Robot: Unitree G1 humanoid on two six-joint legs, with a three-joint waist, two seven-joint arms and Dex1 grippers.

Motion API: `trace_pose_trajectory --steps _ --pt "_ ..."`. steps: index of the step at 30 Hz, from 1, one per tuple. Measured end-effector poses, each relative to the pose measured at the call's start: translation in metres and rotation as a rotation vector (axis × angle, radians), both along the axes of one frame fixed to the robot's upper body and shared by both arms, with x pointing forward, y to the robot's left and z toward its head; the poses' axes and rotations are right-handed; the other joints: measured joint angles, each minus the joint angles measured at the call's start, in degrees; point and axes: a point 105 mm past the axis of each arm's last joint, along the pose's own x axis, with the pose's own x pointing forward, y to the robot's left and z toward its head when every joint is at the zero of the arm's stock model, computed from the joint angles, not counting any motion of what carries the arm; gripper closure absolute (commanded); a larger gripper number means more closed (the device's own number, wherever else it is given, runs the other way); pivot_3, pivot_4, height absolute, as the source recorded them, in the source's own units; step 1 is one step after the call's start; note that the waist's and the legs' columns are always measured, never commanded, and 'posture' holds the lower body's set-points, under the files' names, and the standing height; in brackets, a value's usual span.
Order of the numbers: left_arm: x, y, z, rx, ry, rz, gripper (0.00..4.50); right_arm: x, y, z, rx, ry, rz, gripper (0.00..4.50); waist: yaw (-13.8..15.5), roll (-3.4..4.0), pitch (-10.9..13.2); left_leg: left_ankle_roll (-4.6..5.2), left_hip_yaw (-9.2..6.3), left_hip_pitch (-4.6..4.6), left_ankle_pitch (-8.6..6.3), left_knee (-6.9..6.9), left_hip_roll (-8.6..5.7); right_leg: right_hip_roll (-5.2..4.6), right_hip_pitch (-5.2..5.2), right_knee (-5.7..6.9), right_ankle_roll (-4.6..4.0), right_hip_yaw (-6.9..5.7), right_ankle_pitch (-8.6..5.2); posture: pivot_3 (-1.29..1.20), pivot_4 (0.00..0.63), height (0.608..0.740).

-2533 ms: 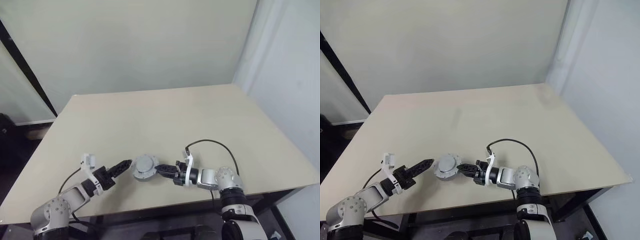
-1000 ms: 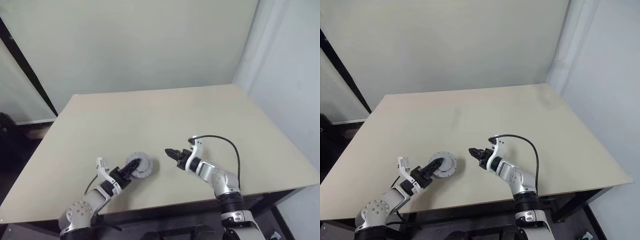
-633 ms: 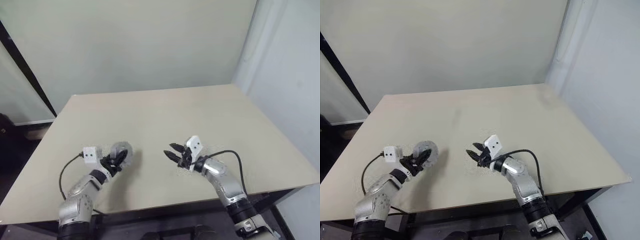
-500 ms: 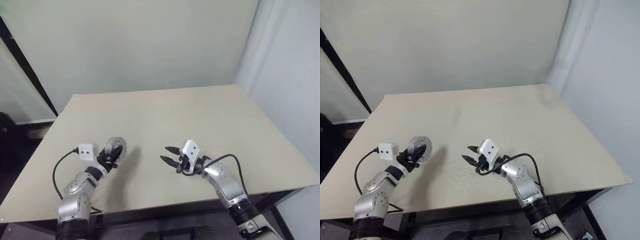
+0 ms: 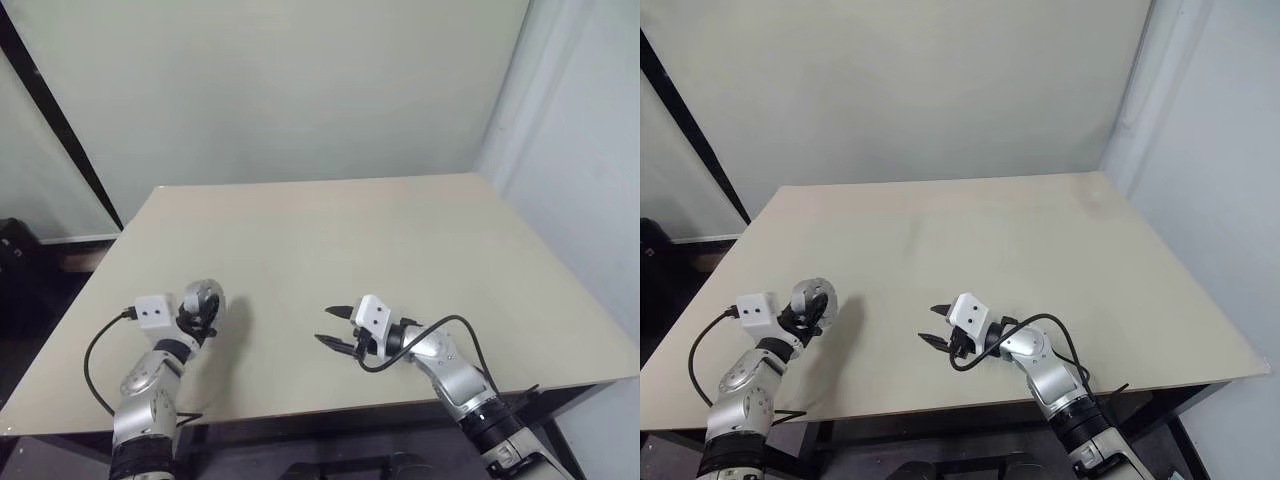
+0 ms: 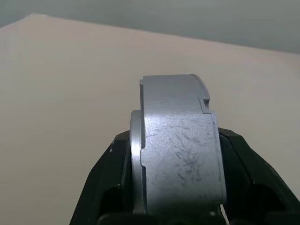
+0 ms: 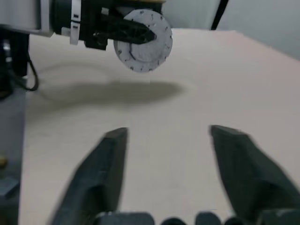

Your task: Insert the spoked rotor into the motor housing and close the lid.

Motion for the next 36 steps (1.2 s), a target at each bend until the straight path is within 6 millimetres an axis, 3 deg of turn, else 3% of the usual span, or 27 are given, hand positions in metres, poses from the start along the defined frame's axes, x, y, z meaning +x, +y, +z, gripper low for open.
trace_pose_trajectory --steps 2,22,29,36 --pt "-0.002 0.004 -0.004 -0.006 0.012 0.017 2.54 0.000 -0.001 -0.001 -0.005 0.005 0.000 0.01 0.0 -0.02 0.0 0.00 -0.01 -0.01 0.00 0.03 -0.02 -0.01 0.02 0.00 0.00 0.00 0.00 0.00 0.000 0.740" --pt "0.000 0.021 -0.014 -0.043 0.035 0.134 2.54 0.000 -0.007 -0.006 -0.051 0.012 -0.016 0.00 0.0 -0.12 0.0 0.00 -0.04 0.07 0.00 0.07 0.00 0.00 0.09 0.02 0.00 -0.04 0.01 0.00 0.000 0.740" --pt "0.002 0.029 -0.011 -0.018 0.040 0.182 0.14 0.001 -0.007 -0.007 -0.054 0.011 -0.023 0.00 0.0 -0.14 0.0 0.00 -0.01 0.21 0.00 0.07 0.00 -0.01 0.21 0.04 0.00 -0.03 0.01 0.00 0.000 0.740" --pt "-0.003 0.037 -0.012 0.027 0.061 0.222 0.03 0.001 -0.007 -0.006 -0.054 0.009 -0.029 0.00 -0.1 -0.14 0.0 -0.01 0.03 0.34 0.00 0.05 0.03 0.00 0.24 0.11 0.00 -0.01 0.01 0.00 0.000 0.740"
